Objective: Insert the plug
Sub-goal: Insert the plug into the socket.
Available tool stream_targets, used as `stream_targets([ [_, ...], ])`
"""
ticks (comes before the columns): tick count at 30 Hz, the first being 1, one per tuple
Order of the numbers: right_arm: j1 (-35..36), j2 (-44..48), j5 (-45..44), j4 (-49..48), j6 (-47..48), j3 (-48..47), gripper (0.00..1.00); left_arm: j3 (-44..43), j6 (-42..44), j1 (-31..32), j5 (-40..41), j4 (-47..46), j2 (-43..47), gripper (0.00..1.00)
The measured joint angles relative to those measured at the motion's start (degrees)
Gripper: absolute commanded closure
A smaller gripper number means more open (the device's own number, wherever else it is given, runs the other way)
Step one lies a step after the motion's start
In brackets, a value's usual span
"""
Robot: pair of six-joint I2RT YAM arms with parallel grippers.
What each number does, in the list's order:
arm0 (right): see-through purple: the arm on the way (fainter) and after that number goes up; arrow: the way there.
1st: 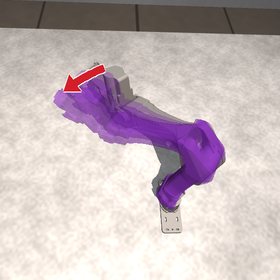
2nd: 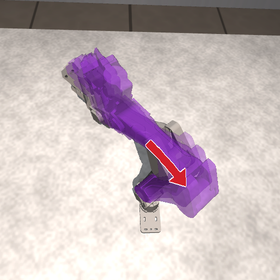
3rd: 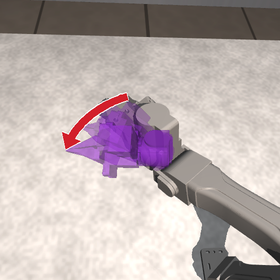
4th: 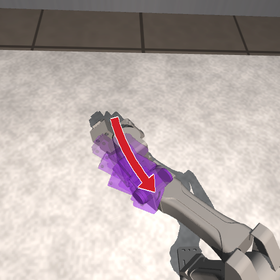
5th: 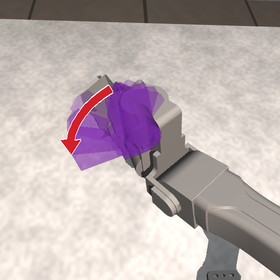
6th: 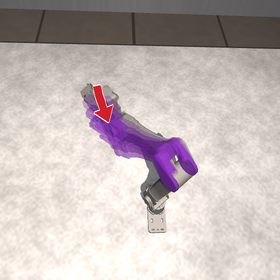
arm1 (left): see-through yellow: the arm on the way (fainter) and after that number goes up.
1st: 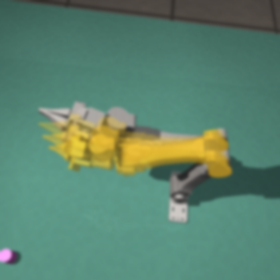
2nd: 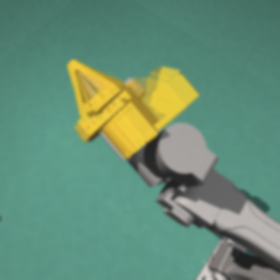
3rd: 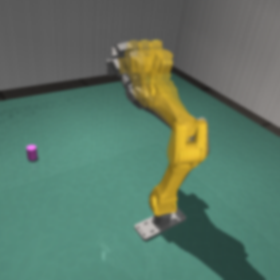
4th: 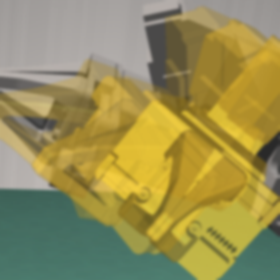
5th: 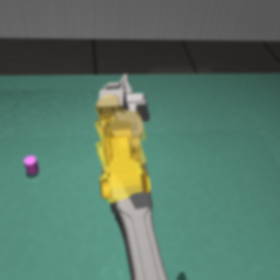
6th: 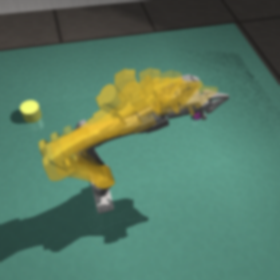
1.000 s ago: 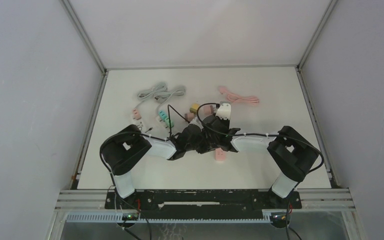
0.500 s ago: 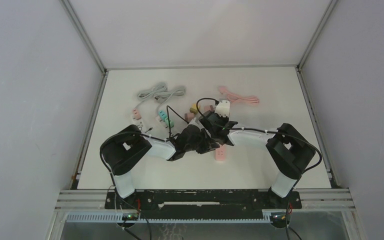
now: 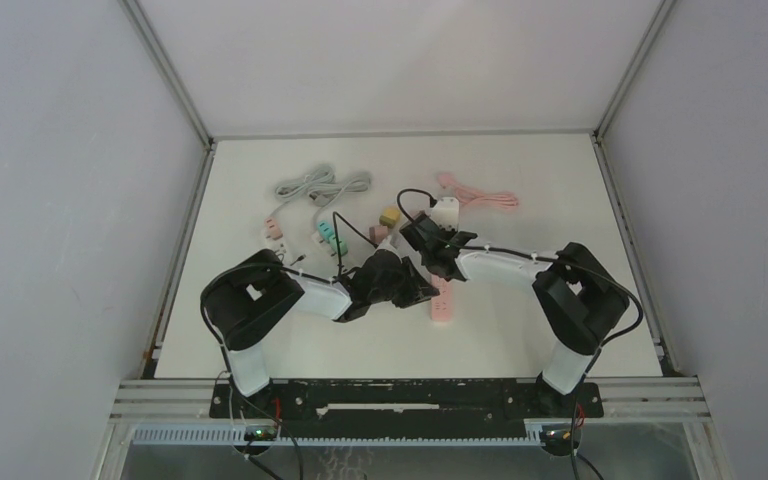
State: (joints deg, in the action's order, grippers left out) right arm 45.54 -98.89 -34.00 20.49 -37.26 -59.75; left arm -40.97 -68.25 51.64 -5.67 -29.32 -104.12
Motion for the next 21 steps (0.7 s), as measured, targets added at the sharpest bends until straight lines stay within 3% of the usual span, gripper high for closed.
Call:
stream_targets([
  [12,-1.9,-4.5,3.5,9.1,3.9,-8.1,1.00,0.0,-0.4,0.0,0.0,-0.2,-0.1,0.77],
  [21,-1.5,-4.5,4.0,9.3,4.0,-7.3,1.00,0.0,-0.5,0.0,0.0,-0.2,-0.2,0.78],
])
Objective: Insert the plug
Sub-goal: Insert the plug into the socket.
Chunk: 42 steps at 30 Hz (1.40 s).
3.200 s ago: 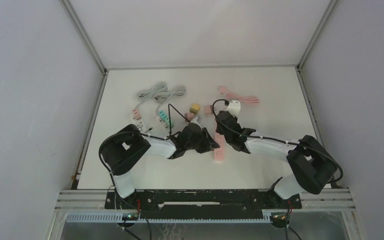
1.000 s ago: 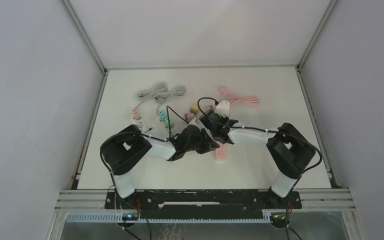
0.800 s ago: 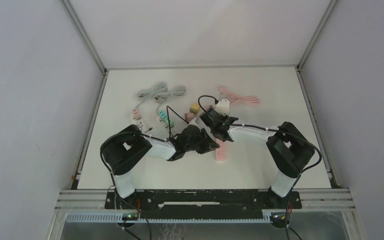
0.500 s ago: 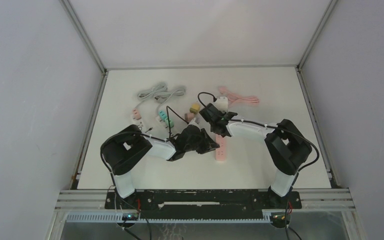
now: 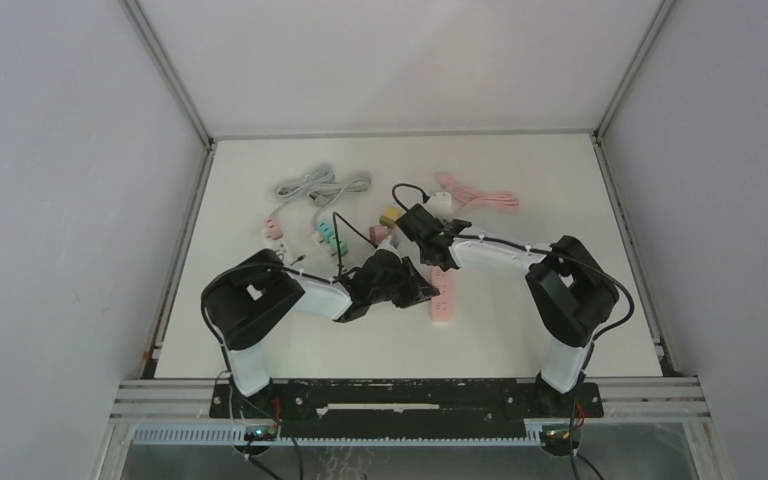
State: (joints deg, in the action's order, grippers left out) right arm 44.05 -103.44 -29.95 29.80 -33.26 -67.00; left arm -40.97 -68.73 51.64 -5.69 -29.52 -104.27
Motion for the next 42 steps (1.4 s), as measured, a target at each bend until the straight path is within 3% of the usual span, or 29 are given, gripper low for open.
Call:
stream_targets([
  [20,-0.1,0.0,0.6,-1.1,0.0,1.8,1.00,0.1,-0.3,0.0,0.0,-0.2,-0.1,0.79],
  [29,-3.2,0.7,5.9,-1.5,0.1,2.4,1.00,0.1,-0.3,0.0,0.0,-0.2,-0.1,0.79],
  [42,-2.3,-2.4,5.9,3.4,0.0,-2.1,1.00,0.1,-0.3,0.0,-0.1,-0.7,-0.3,0.80],
])
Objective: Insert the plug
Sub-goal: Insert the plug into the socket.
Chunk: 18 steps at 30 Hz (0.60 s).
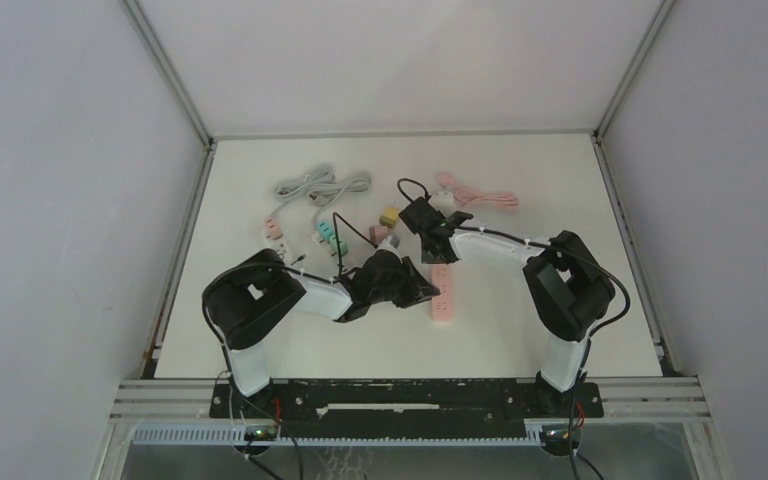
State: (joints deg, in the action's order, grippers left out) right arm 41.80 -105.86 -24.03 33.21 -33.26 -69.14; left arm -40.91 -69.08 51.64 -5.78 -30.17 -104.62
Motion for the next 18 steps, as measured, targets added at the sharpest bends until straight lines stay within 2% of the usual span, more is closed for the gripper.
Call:
stream_targets([
  [3,-0.4,0.3,0.7,0.0,0.1,0.0,1.00,0.0,0.0,0.0,0.0,-0.1,0.0,0.79],
  [4,-0.7,0.5,1.3,0.0,0.2,0.0,0.96,0.0,0.0,0.0,0.0,-0.1,0.0,0.79],
  [7,-1.4,1.5,3.1,0.2,0.5,-0.6,0.72,0.0,0.0,0.0,0.0,-0.2,-0.1,0.80],
  [13,-2.2,1.7,6.4,1.4,0.7,-1.3,0.35,0.0,0.0,0.0,-0.2,-0.4,-0.2,0.79],
  [16,-2.2,2.1,8.1,2.4,0.6,-1.5,0.26,0.2,-0.4,0.0,-0.1,-0.7,-0.2,0.80],
  [18,-2.8,2.4,9.2,3.6,0.6,-1.5,0.24,0.3,-0.5,0.0,-0.1,-1.1,-0.3,0.80],
])
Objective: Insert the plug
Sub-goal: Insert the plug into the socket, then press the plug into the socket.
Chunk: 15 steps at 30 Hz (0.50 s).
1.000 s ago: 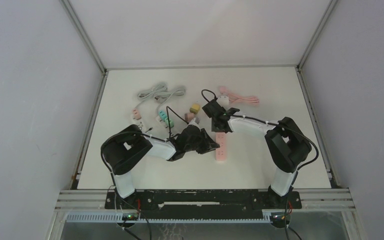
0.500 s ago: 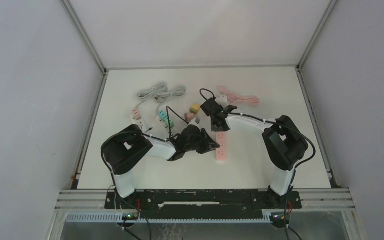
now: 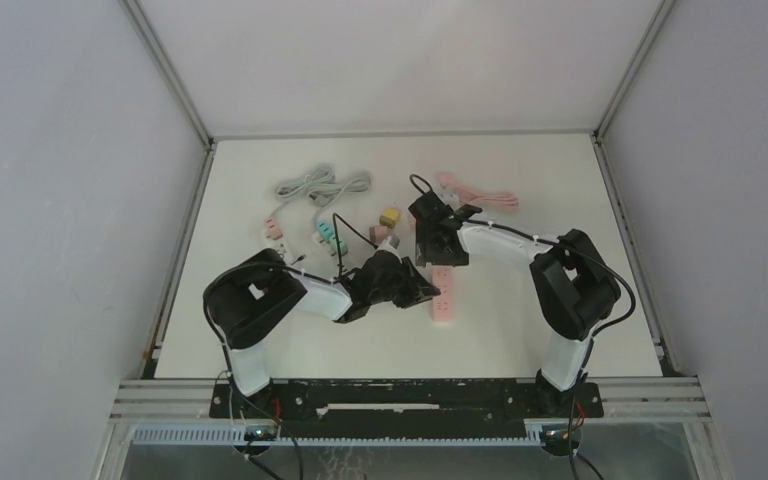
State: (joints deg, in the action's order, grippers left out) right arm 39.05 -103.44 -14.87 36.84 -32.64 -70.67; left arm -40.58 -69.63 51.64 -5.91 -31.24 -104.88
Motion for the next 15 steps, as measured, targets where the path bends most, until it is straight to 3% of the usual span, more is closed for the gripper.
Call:
stream_targets([
  [15,-2.4,0.9,1.5,2.9,1.7,-6.5,0.39,0.0,0.0,0.0,-0.2,-0.7,-0.3,0.80],
])
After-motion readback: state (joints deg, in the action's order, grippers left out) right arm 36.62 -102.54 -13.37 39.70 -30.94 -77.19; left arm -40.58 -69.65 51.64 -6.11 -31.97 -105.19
